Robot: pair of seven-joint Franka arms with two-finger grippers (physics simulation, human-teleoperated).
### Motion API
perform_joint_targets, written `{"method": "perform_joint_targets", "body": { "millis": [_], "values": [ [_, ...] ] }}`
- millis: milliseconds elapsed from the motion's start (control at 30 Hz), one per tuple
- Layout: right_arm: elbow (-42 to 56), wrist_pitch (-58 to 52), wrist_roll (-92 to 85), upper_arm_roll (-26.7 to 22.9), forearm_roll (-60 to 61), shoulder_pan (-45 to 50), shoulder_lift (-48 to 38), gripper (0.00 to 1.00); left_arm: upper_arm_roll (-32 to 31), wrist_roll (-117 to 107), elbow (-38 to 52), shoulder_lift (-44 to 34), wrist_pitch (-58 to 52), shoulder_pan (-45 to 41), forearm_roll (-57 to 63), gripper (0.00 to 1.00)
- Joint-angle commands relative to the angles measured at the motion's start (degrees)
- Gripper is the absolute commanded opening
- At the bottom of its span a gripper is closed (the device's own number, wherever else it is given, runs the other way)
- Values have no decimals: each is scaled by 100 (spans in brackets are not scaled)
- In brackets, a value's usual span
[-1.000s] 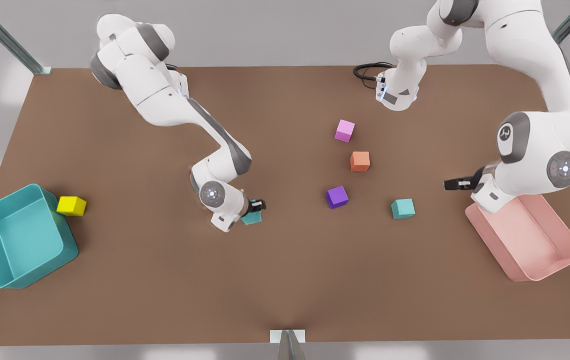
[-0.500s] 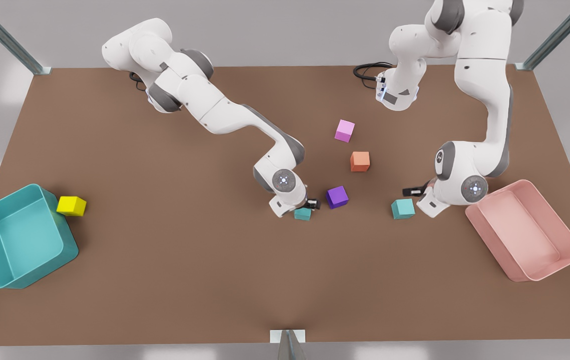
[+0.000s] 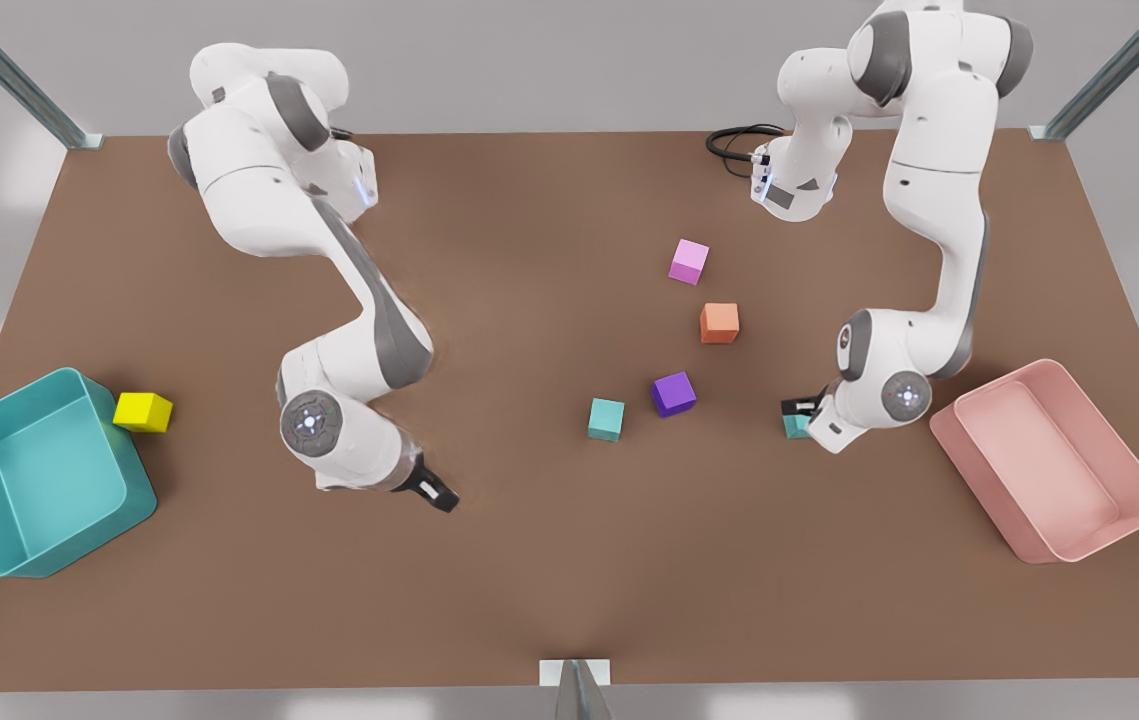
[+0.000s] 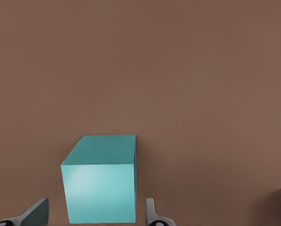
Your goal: Stack the two blue cubes on top of each other
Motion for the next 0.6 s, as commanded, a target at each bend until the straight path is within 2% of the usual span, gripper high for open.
{"method": "perform_joint_targets", "body": {
  "millis": [0, 33, 67, 133, 200, 233, 267, 400, 433, 467, 567],
  "values": [
    [-15, -1697, -5415, -11, -977, -639, -19, 100, 0, -135, 2, 73, 172, 2, 8, 100],
    [55, -1706, -6894, -2, -1180, -904, -80, 100, 0, -135, 2, 143, 215, 2, 8, 100],
    [55, -1724, -7379, 7, -1372, -931, -429, 100, 0, -135, 2, 187, 251, 2, 8, 100],
    [-77, -2821, -7574, 86, -1312, -720, -1678, 100, 0, -135, 2, 257, 365, 2, 8, 100],
    [-234, -3165, -7583, 77, -1224, -500, -2479, 100, 0, -135, 2, 345, 567, 2, 8, 100],
    [-849, -3086, -7601, -2, -1005, -535, -3252, 100, 0, -135, 2, 363, 664, 2, 8, 100],
    [-1798, -2648, -7548, -362, -486, -553, -3991, 100, 0, -135, 2, 398, 681, -7, 8, 100],
    [-2010, -2480, -7241, -345, -486, -509, -3719, 100, 0, -135, 11, 433, 690, -16, 8, 100],
    [-2002, -2480, -7152, -336, -512, -500, -3710, 100, 0, -135, 11, 433, 690, -16, 8, 75],
    [-2010, -2488, -7144, -336, -512, -500, -3684, 100, 0, -135, 11, 433, 690, -24, 8, 62],
    [-1993, -2471, -7144, -336, -547, -500, -3675, 100, 0, -135, 20, 433, 690, -51, 8, 58]
  ]
}}
